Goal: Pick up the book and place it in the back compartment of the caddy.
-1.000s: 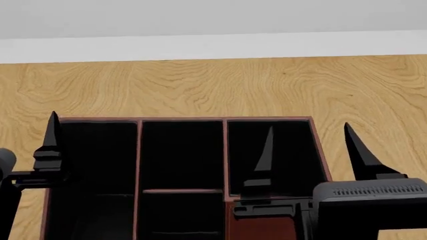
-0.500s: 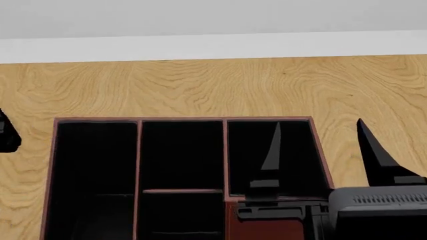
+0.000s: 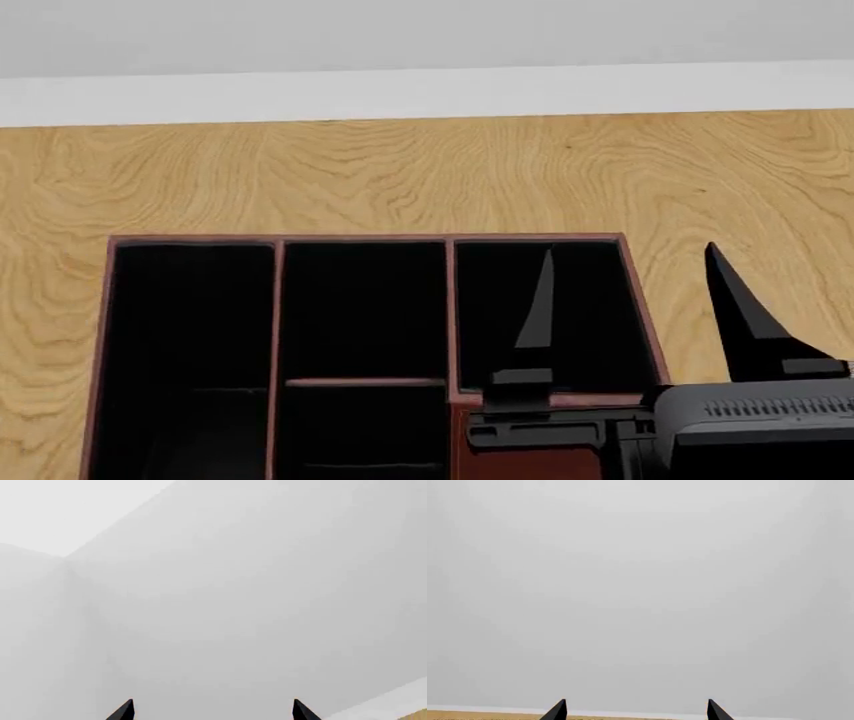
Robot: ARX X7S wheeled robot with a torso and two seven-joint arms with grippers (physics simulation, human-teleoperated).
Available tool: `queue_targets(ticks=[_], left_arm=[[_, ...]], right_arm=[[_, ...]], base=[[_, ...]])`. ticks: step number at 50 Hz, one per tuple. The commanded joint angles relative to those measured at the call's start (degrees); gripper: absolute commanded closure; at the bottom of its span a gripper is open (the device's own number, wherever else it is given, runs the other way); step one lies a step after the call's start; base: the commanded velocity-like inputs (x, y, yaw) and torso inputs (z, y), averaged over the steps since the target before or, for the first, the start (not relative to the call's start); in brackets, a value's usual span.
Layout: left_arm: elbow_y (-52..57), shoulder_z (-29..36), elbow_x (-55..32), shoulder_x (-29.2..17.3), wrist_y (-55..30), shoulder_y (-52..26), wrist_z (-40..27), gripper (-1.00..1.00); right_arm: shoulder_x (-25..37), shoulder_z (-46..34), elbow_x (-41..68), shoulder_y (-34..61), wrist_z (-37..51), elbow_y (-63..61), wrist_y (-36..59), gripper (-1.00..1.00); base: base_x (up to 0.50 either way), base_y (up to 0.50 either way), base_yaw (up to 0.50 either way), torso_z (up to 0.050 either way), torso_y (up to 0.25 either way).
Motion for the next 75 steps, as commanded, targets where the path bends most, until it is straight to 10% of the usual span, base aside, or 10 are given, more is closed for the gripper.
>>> queue_targets(ticks=[1, 19, 38, 75], left_arm=[[-1.77, 1.36, 0.58, -10.69, 5.37, -1.5, 9.69, -1.0], [-5.82, 2.67, -0.08, -21.68, 15.64, 1.26, 25.86, -1.0], [-7.65, -7.92, 11.67, -31.44, 31.08, 28.52, 38.34, -1.0], [-4.44, -27.68, 29.65, -18.3, 38.3, 54.8, 57.29, -1.0]], right_arm=[[0.04, -0.59, 0.14, 0.16, -0.09, 0.6, -0.35, -1.0], [1.95, -2.64, 1.43, 5.15, 0.9, -3.83, 7.88, -1.0], [1.46, -2.48, 2.16, 9.16, 3.79, -5.12, 12.41, -1.0], [1.52, -1.81, 2.4, 7.62, 4.48, -3.91, 9.52, -1.0]], base=[[0.0, 0.0, 0.0, 0.0, 0.0], [0.0, 0.0, 0.0, 0.0, 0.0], [0.0, 0.0, 0.0, 0.0, 0.0], [0.0, 0.0, 0.0, 0.0, 0.0]])
